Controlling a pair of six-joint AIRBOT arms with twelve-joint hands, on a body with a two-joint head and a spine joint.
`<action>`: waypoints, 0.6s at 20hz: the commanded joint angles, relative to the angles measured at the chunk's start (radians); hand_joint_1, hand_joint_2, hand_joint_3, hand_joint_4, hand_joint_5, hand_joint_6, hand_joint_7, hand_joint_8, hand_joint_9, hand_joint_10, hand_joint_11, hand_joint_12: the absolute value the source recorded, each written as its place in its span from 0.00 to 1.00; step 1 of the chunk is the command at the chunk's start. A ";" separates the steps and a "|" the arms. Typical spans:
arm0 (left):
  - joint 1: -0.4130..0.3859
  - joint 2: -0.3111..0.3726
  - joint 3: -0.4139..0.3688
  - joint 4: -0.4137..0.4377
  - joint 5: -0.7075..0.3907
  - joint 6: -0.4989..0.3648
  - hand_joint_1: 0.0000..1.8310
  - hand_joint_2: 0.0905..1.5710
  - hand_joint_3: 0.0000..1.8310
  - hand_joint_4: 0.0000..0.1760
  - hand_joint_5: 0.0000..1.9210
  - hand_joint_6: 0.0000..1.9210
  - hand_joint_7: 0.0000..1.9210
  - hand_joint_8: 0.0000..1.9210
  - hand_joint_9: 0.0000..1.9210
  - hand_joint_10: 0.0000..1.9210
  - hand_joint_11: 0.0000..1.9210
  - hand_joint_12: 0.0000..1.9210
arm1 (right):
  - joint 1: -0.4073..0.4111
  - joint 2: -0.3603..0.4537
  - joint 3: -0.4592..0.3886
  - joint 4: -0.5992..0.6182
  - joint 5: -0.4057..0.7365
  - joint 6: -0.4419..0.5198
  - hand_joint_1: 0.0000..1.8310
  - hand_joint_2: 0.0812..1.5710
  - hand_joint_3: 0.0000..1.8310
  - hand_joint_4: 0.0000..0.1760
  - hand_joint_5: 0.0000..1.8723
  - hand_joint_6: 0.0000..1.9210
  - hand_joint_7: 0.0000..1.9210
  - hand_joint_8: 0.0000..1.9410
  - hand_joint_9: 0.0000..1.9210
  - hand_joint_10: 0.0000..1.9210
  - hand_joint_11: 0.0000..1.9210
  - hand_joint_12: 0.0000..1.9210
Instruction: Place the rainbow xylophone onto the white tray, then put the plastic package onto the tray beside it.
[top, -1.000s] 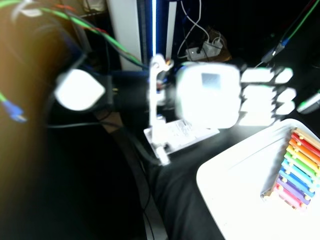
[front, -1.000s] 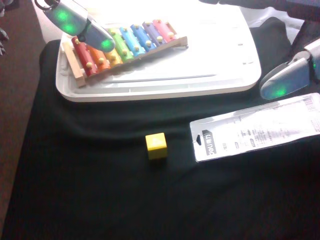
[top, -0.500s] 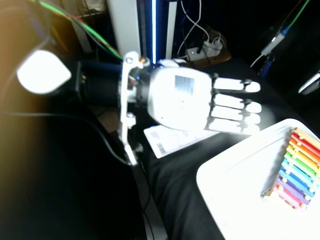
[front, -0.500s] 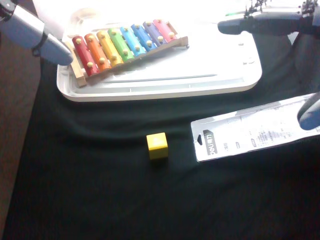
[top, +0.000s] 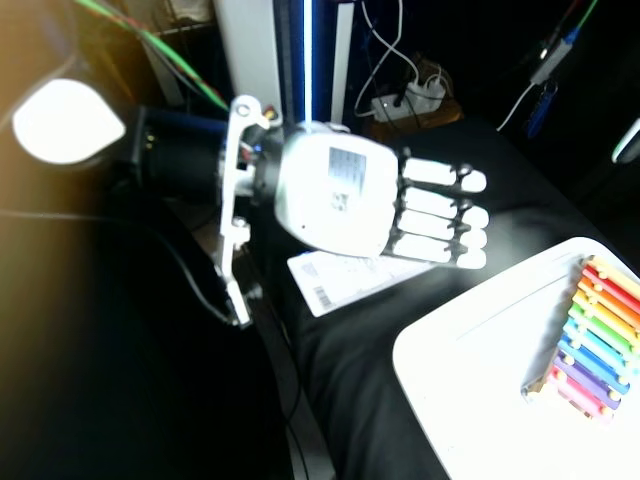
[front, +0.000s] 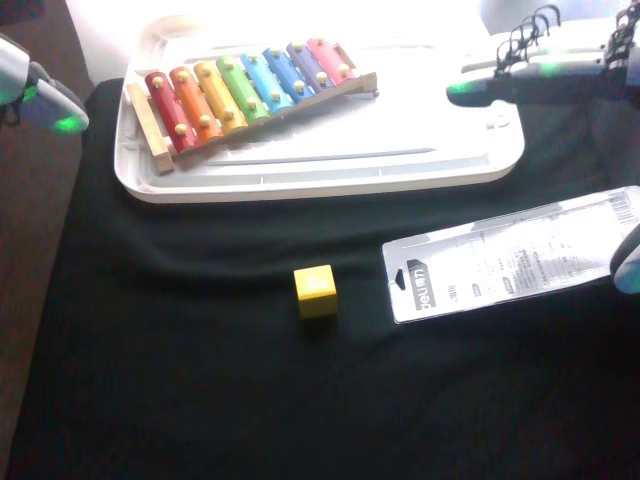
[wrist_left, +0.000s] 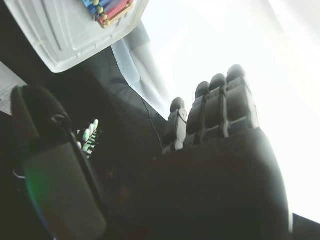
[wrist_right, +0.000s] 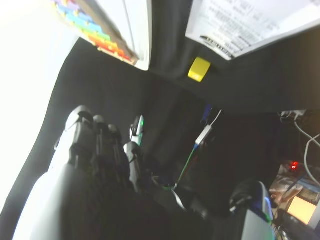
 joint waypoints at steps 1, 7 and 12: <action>-0.015 0.003 -0.005 -0.015 -0.104 0.015 0.50 0.43 0.01 1.00 0.00 0.00 0.00 0.00 0.00 0.00 0.00 0.00 | 0.017 -0.003 -0.001 0.065 0.021 0.010 0.33 0.35 0.02 0.46 0.00 0.00 0.01 0.00 0.03 0.00 0.00 0.22; -0.002 0.015 -0.023 -0.015 -0.108 0.023 0.48 0.42 0.00 1.00 0.00 0.00 0.00 0.00 0.00 0.00 0.00 0.00 | 0.015 -0.009 -0.001 -0.017 -0.016 0.060 0.34 0.38 0.00 0.62 0.00 0.00 0.02 0.00 0.02 0.00 0.00 0.23; 0.012 0.020 -0.031 -0.017 -0.109 0.023 0.50 0.43 0.00 0.93 0.00 0.00 0.00 0.00 0.00 0.00 0.00 0.00 | -0.021 -0.009 -0.001 -0.031 -0.030 0.078 0.33 0.38 0.00 0.32 0.00 0.00 0.05 0.00 0.07 0.00 0.00 0.27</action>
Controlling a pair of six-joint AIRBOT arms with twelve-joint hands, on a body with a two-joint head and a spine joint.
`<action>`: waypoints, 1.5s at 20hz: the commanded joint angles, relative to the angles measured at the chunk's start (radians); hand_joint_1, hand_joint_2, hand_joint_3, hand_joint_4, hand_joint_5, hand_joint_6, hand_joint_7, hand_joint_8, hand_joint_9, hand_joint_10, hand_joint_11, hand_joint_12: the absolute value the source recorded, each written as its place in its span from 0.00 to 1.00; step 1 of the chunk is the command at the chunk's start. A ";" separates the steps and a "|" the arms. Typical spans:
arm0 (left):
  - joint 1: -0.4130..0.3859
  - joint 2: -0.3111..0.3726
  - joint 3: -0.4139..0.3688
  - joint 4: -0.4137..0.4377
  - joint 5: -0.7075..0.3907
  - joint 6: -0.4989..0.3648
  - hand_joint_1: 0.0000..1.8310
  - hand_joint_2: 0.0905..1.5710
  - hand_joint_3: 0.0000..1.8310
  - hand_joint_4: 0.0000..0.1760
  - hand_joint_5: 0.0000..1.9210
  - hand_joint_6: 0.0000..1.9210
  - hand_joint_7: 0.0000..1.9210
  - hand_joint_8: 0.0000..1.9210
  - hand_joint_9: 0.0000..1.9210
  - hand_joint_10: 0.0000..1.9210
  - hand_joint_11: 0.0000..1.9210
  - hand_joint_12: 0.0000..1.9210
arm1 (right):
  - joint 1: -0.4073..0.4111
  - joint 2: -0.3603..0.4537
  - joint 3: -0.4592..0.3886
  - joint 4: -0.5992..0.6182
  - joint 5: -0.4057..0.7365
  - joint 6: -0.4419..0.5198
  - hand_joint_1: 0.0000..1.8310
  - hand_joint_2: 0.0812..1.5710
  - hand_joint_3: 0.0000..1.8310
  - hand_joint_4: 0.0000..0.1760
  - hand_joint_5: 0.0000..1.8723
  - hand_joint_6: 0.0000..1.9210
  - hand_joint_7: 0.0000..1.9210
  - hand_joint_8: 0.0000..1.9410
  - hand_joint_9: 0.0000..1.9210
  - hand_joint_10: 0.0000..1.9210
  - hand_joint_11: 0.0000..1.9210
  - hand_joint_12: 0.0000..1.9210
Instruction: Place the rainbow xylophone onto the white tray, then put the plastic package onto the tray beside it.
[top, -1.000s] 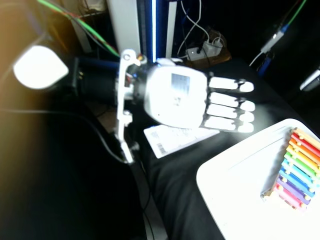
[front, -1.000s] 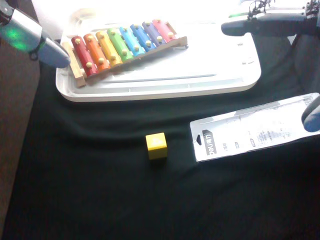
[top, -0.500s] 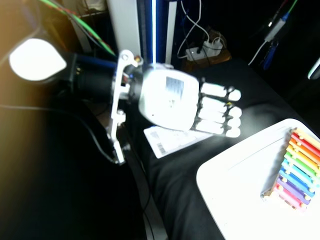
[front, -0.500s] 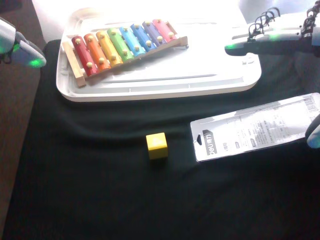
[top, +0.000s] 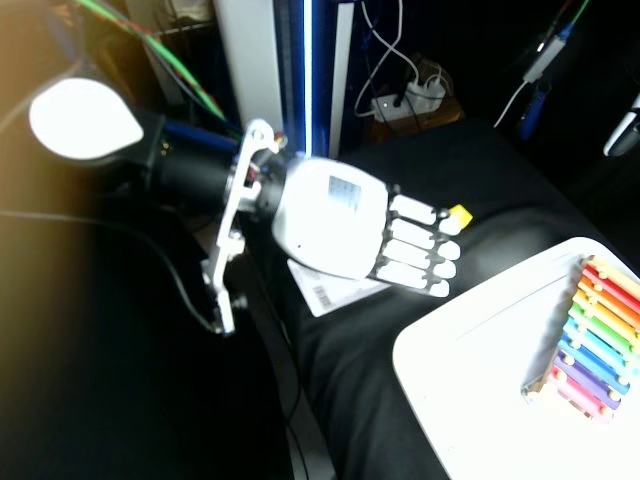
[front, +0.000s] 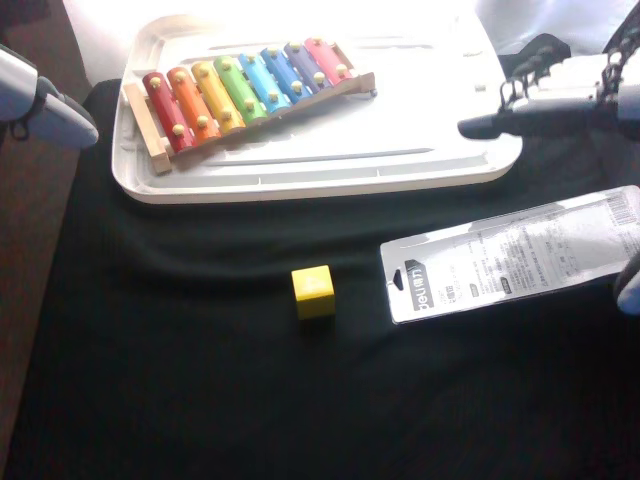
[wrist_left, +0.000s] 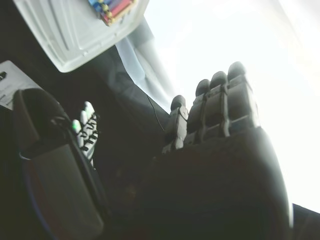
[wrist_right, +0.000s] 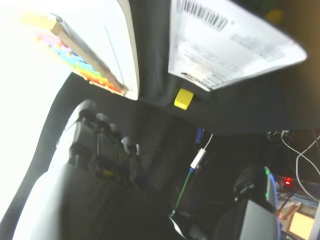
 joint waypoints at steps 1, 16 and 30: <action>-0.004 0.007 -0.003 -0.016 -0.100 0.005 0.51 0.44 0.01 0.94 0.00 0.00 0.00 0.00 0.00 0.00 0.00 0.00 | 0.006 -0.001 -0.001 0.066 0.027 0.006 0.29 0.39 0.00 0.34 0.00 0.00 0.06 0.00 0.08 0.00 0.00 0.31; 0.034 0.008 -0.006 -0.060 -0.135 0.014 0.45 0.43 0.00 1.00 0.00 0.00 0.00 0.00 0.00 0.00 0.00 0.00 | -0.074 -0.042 0.031 0.061 -0.033 0.006 0.31 0.40 0.00 0.54 0.00 0.00 0.05 0.00 0.08 0.00 0.04 0.30; 0.064 -0.003 -0.007 -0.059 -0.134 0.017 0.39 0.39 0.00 0.89 0.00 0.00 0.00 0.00 0.00 0.00 0.00 0.00 | -0.137 -0.080 0.070 0.051 -0.079 0.014 0.33 0.38 0.00 0.70 0.00 0.00 0.07 0.00 0.08 0.01 0.00 0.20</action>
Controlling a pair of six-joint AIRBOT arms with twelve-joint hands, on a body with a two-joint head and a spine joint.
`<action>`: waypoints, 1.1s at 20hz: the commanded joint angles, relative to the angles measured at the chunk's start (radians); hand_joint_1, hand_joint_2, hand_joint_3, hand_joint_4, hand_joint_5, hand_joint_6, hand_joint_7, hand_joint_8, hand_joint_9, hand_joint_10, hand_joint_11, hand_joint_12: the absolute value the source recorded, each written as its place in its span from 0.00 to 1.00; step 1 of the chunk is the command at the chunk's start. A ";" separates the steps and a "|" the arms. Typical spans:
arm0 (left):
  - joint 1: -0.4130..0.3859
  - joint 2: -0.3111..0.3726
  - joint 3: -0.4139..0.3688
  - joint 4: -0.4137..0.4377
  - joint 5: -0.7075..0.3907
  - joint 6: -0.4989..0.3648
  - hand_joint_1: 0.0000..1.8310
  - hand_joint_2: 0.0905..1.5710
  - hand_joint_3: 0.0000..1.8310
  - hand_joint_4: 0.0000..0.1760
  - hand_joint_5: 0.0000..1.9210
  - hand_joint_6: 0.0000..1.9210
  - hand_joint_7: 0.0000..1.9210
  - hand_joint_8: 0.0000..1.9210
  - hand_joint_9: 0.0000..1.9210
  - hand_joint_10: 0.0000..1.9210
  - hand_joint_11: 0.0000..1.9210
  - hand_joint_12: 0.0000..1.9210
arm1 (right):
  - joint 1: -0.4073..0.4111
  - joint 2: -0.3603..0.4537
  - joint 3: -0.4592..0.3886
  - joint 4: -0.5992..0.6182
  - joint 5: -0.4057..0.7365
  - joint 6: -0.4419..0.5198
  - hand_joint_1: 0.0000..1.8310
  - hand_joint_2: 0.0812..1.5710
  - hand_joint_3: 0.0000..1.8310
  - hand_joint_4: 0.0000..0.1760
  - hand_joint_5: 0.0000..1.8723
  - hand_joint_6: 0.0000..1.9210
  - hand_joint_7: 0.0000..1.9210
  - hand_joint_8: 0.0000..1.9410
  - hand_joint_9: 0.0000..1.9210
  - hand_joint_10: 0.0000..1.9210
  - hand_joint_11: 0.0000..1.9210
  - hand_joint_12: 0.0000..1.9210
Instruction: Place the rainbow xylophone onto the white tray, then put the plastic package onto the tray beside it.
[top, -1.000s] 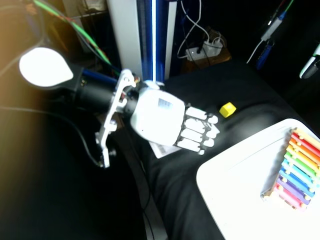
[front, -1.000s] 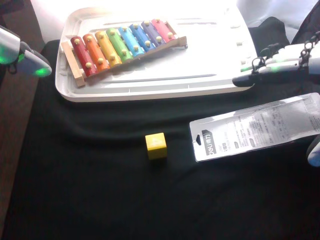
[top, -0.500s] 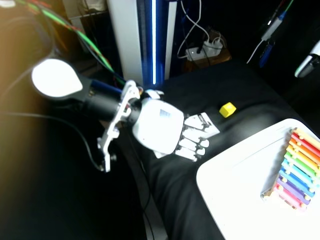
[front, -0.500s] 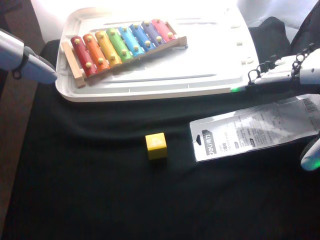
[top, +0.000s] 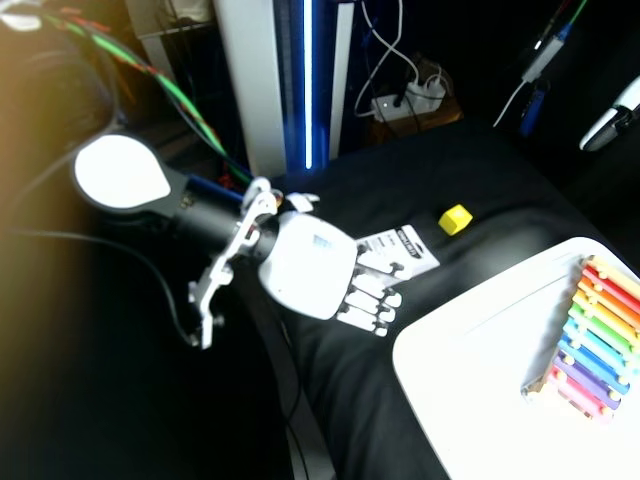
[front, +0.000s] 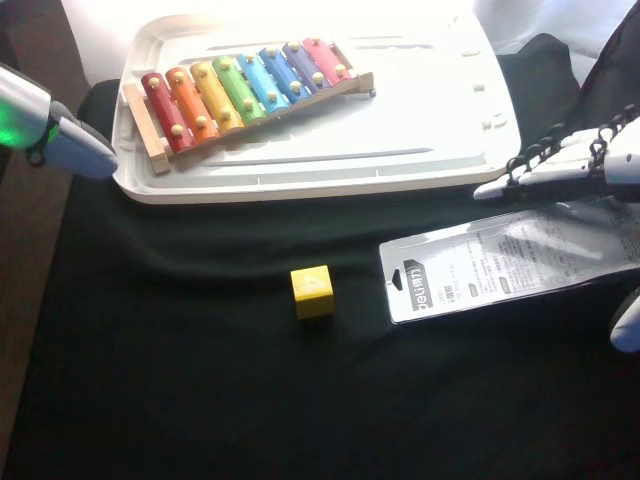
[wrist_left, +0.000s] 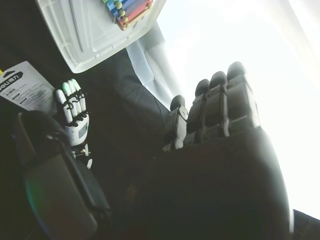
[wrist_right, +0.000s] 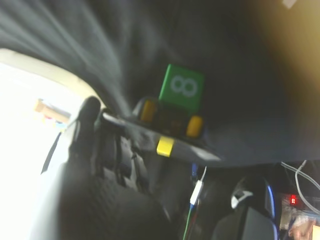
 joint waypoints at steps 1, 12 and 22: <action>-0.006 -0.001 -0.001 -0.016 -0.099 0.006 0.40 0.39 0.00 0.95 0.00 0.00 0.00 0.00 0.00 0.00 0.00 0.00 | -0.001 -0.008 0.005 0.046 0.024 0.008 0.33 0.37 0.00 0.68 0.00 0.00 0.08 0.00 0.09 0.00 0.01 0.22; 0.010 -0.004 -0.002 -0.024 -0.102 0.005 0.48 0.38 0.00 0.87 0.00 0.00 0.00 0.00 0.00 0.00 0.00 0.00 | -0.007 -0.024 0.019 0.032 0.003 0.012 0.47 0.42 0.00 0.98 0.00 0.00 0.12 0.00 0.18 0.01 0.23 0.36; 0.041 -0.001 -0.001 -0.062 -0.126 0.005 0.47 0.39 0.00 0.75 0.00 0.00 0.00 0.00 0.00 0.00 0.01 0.00 | -0.009 -0.041 0.037 -0.003 -0.051 0.012 0.94 0.61 0.01 0.00 0.23 0.00 0.37 0.01 0.56 0.51 0.40 0.62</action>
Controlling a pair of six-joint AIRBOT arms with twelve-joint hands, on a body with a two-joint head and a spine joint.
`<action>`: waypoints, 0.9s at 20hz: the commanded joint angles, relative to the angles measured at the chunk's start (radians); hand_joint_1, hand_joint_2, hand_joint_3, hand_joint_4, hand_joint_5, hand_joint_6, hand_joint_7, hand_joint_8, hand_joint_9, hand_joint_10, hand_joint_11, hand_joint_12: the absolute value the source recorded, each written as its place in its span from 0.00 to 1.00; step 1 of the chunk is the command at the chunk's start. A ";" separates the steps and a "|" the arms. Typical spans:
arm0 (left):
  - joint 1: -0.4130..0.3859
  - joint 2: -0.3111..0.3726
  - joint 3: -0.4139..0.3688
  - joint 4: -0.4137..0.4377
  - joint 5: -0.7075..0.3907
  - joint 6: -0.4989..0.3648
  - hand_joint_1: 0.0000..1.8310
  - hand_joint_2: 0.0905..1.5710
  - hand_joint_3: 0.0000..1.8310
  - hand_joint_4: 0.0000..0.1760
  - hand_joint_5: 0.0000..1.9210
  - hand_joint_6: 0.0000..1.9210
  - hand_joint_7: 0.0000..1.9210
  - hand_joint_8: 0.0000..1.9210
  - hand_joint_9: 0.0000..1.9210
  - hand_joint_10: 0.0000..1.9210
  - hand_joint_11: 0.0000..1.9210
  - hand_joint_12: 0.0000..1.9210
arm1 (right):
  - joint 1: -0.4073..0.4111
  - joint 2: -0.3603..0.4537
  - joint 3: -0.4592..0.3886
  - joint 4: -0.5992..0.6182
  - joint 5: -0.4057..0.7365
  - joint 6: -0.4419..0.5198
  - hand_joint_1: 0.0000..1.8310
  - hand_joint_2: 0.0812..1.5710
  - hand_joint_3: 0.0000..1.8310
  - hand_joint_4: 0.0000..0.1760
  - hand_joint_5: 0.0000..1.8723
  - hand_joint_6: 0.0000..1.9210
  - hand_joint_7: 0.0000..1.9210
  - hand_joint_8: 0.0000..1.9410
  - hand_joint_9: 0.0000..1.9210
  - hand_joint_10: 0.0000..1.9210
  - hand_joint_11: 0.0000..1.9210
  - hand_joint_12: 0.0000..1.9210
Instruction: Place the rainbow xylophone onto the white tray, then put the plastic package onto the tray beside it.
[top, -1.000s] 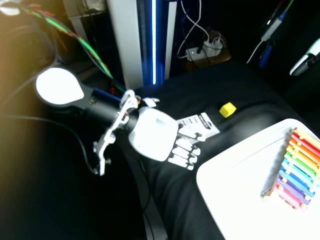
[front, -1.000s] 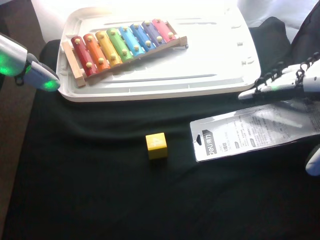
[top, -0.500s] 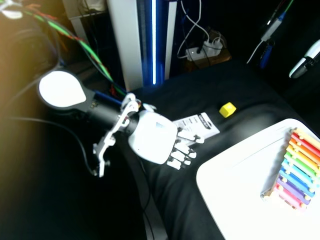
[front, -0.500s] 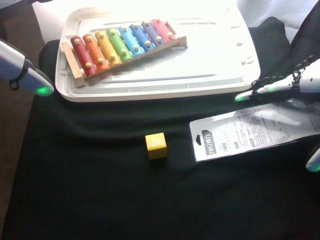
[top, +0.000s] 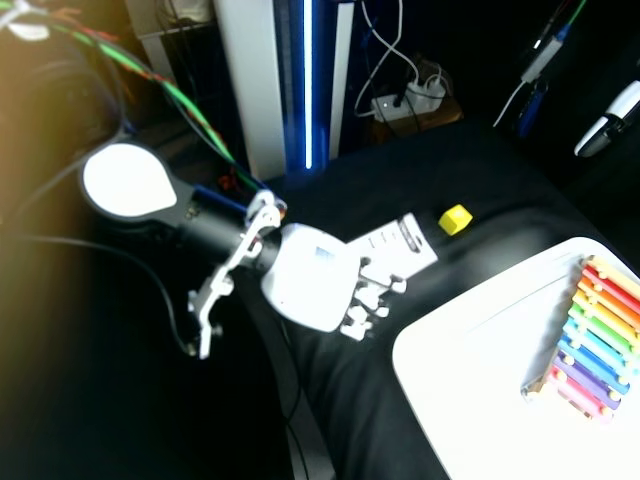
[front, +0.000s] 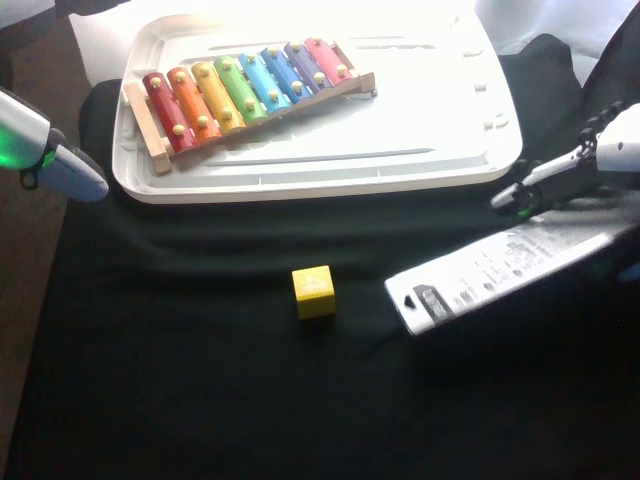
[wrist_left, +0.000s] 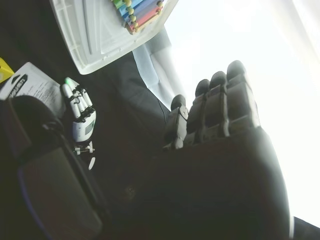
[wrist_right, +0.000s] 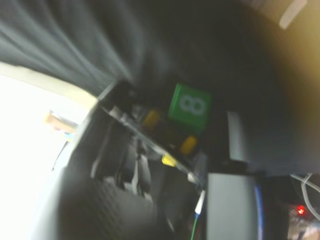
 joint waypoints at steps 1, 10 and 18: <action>-0.007 0.002 0.001 -0.021 -0.104 0.005 0.47 0.39 0.00 0.74 0.00 0.00 0.00 0.00 0.00 0.00 0.01 0.00 | 0.001 -0.006 0.002 0.005 -0.001 0.004 0.95 0.63 0.01 0.00 0.25 0.01 0.40 0.03 0.52 0.59 0.39 0.68; 0.006 0.001 0.003 -0.032 -0.103 0.006 0.46 0.40 0.00 0.99 0.00 0.00 0.00 0.00 0.00 0.00 0.01 0.00 | 0.002 -0.012 0.004 0.010 -0.002 0.004 0.92 0.71 0.00 0.18 0.31 0.99 0.22 0.99 0.45 1.00 0.55 0.99; 0.009 -0.001 0.005 -0.034 -0.100 0.006 0.46 0.42 0.00 0.92 0.00 0.00 0.00 0.00 0.00 0.00 0.03 0.02 | 0.002 -0.012 0.009 0.036 -0.002 0.004 0.88 0.73 0.00 1.00 0.46 1.00 0.57 1.00 0.67 1.00 0.74 1.00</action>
